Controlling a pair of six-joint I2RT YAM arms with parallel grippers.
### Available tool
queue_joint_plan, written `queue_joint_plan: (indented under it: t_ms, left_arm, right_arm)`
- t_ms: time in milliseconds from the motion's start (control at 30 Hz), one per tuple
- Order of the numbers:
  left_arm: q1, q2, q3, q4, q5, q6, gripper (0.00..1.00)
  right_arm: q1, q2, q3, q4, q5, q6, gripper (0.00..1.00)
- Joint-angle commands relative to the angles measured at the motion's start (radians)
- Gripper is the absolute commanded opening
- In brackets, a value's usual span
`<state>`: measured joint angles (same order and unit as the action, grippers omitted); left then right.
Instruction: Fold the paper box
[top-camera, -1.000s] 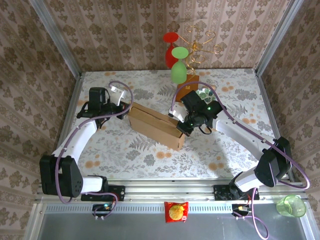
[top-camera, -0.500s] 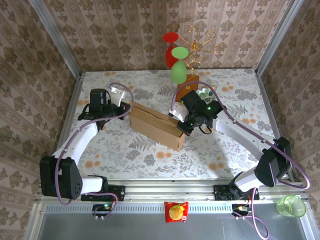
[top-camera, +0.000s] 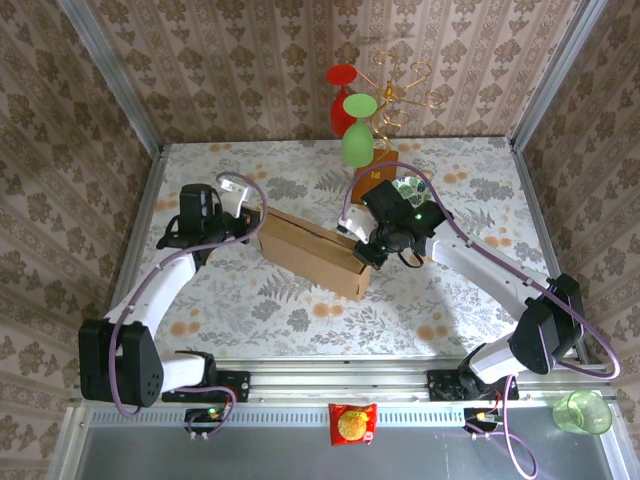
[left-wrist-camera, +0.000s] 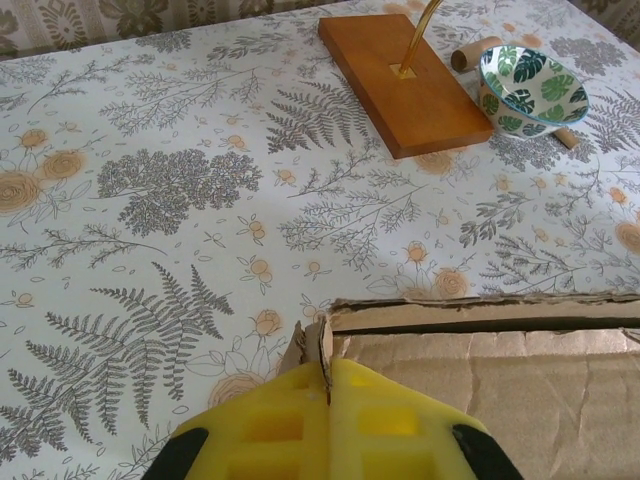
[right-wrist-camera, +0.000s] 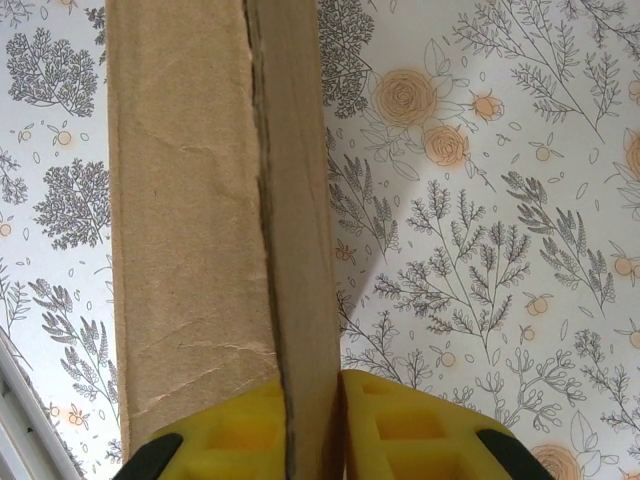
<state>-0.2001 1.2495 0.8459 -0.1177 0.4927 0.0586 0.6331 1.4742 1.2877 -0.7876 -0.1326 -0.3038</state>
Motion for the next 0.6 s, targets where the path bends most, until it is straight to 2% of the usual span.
queue_joint_plan:
  t_ms: [0,133,567]
  left_arm:
    - [-0.016,0.005,-0.047,-0.084,-0.035,-0.024,0.00]
    - [-0.018,0.004,-0.055,-0.077,-0.047,-0.035,0.00]
    - [-0.045,-0.001,-0.056,-0.085,-0.122,-0.064,0.00]
  right_arm:
    - [0.005,-0.038,0.031,0.014,0.024,0.021,0.18]
    - [0.005,-0.045,0.031,0.017,0.027,0.032,0.22]
    - [0.005,-0.110,0.000,0.027,0.040,0.108,0.44]
